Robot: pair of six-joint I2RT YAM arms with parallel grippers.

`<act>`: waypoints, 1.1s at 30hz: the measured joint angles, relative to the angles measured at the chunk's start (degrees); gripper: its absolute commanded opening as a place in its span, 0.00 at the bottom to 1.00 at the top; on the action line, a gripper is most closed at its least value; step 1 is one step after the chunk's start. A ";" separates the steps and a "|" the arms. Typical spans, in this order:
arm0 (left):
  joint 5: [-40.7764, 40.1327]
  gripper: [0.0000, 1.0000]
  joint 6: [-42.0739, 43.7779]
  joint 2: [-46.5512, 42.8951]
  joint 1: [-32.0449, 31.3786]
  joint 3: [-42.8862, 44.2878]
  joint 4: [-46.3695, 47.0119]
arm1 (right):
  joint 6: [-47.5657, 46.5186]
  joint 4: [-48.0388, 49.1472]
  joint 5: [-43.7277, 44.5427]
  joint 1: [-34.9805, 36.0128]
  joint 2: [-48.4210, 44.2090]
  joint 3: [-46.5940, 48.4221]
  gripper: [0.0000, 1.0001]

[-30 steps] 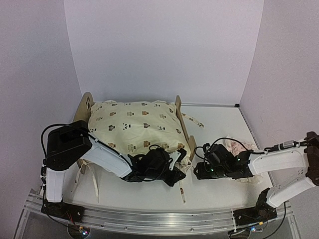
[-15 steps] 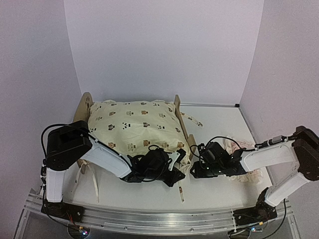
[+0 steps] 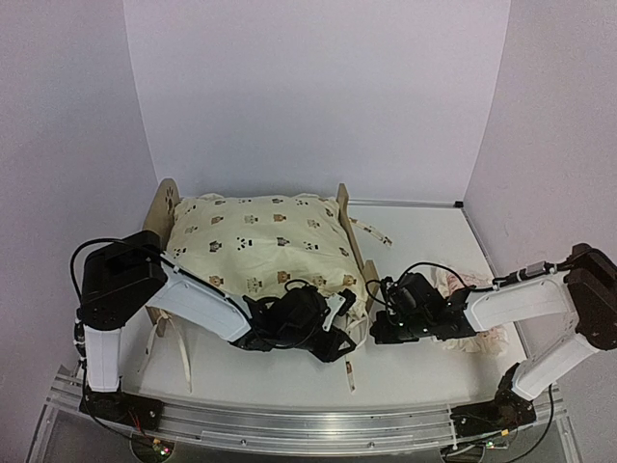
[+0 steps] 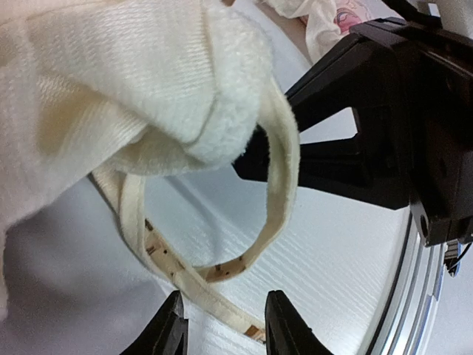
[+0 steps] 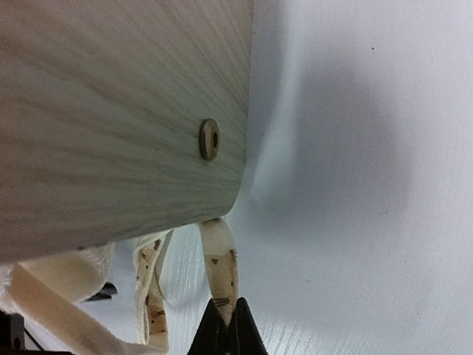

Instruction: Set up the pet bed

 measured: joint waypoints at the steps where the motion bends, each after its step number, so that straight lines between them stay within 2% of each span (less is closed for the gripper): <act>1: -0.93 0.50 -0.47 -0.91 -0.20 0.30 -2.81 | 0.10 0.03 -0.19 0.00 0.00 0.00 0.00; 5: -6.49 0.60 -1.40 -3.47 -2.30 4.52 -14.49 | 0.54 0.07 -0.89 -0.02 -0.15 0.00 0.00; 10: -11.09 0.61 -2.69 -3.43 -5.99 12.42 -26.30 | 0.75 0.05 -1.77 0.00 -0.26 0.00 0.00; 15: -13.33 0.61 -4.04 0.71 -8.14 18.96 -33.13 | 0.94 0.05 -2.15 0.00 -0.35 0.00 0.00; 23: -16.61 0.60 -6.64 7.29 -9.99 23.97 -41.32 | 1.16 -1.08 -2.13 -0.11 -1.18 -0.04 0.00; 26: -17.96 0.54 -7.48 8.24 -10.41 25.61 -43.00 | 1.17 -1.52 -2.15 -0.11 -1.62 -0.07 0.00; 30: -19.40 0.34 -8.39 9.01 -10.78 26.57 -43.87 | 1.18 -1.62 -2.15 -0.11 -1.69 -0.09 0.00; 33: -20.38 0.23 -8.87 9.37 -11.02 26.91 -44.06 | 1.27 -1.61 -2.10 -0.11 -1.98 -0.23 0.00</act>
